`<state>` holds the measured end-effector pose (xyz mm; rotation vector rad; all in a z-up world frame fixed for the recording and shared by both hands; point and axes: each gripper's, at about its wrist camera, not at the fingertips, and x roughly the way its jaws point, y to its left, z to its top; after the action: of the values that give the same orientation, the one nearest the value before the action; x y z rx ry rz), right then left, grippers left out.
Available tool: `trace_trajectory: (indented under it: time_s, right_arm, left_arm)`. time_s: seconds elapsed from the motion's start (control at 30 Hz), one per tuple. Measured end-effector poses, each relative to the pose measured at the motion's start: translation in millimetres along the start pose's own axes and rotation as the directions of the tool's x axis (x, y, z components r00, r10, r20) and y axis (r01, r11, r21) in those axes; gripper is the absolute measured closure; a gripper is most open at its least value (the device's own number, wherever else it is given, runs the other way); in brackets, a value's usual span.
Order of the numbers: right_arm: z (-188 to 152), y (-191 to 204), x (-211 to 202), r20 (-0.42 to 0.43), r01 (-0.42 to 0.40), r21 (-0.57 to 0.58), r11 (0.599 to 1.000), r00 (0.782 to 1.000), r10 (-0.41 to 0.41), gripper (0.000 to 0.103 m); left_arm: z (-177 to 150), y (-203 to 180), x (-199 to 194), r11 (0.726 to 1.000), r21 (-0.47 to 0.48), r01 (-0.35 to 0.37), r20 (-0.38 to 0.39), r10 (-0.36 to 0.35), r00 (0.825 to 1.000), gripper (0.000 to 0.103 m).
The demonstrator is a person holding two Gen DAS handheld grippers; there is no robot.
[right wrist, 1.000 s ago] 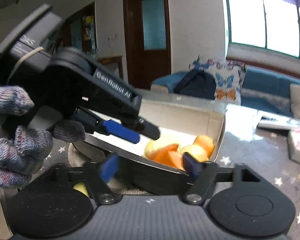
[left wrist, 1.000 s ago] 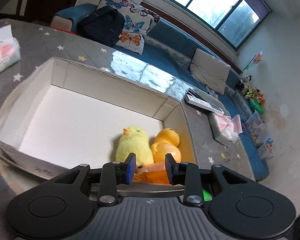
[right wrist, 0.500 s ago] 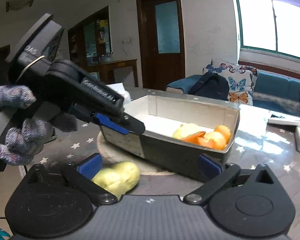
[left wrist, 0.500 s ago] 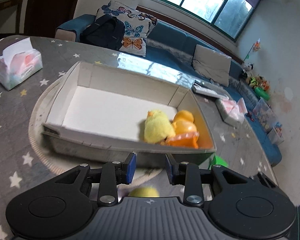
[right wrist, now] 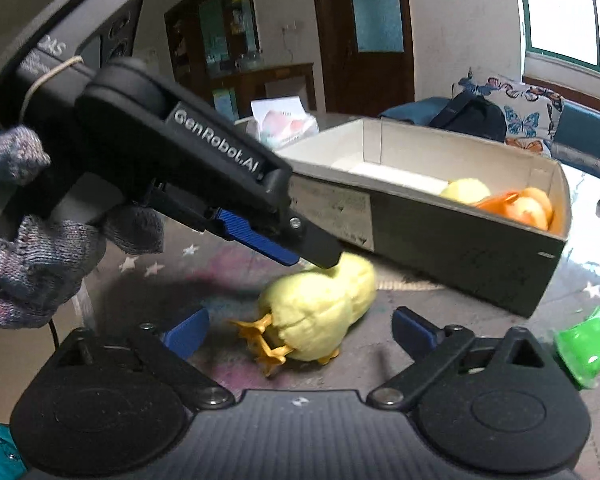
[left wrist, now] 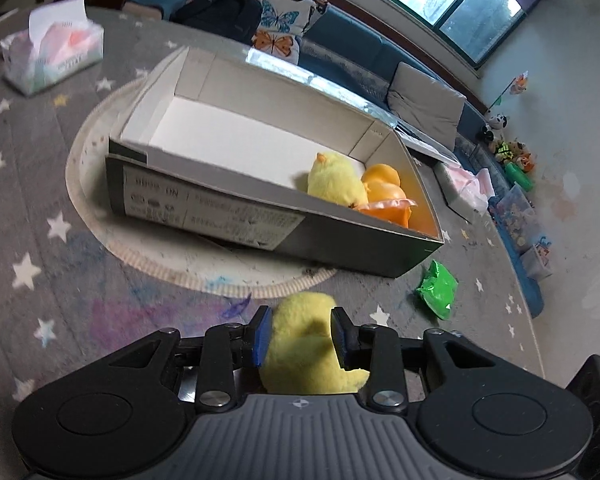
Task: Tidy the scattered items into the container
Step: 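Move the left gripper to the second yellow plush chick on the table, then close the left gripper around the yellow chick's body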
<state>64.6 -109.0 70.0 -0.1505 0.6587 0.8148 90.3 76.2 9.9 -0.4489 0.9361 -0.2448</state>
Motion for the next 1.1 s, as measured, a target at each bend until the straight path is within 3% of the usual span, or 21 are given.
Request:
trace_trajectory:
  time_s: [0.13, 0.37, 0.7, 1.1]
  right_arm:
    - [0, 3, 6, -0.023, 0.016, 0.016, 1.0, 1.0, -0.015, 0.012]
    - [-5, 5, 12, -0.047, 0.016, 0.056, 0.998, 0.999, -0.014, 0.036]
    - [-14, 15, 4, -0.029, 0.058, 0.079, 0.995, 0.998, -0.056, 0.042]
    - [-7, 27, 5, -0.03, 0.105, 0.089, 0.991, 0.994, -0.103, 0.043]
  left_arm:
    - [-4, 4, 7, 1.0, -0.027, 0.012, -0.016, -0.013, 1.0, 0.067]
    - [-7, 11, 9, 0.997, -0.068, 0.032, -0.008, -0.032, 0.999, 0.065]
    - [-13, 0, 12, 0.999, -0.038, 0.021, -0.008, -0.021, 1.0, 0.062]
    - [-8, 26, 14, 0.985, -0.078, 0.155, -0.043, -0.158, 0.986, 0.061]
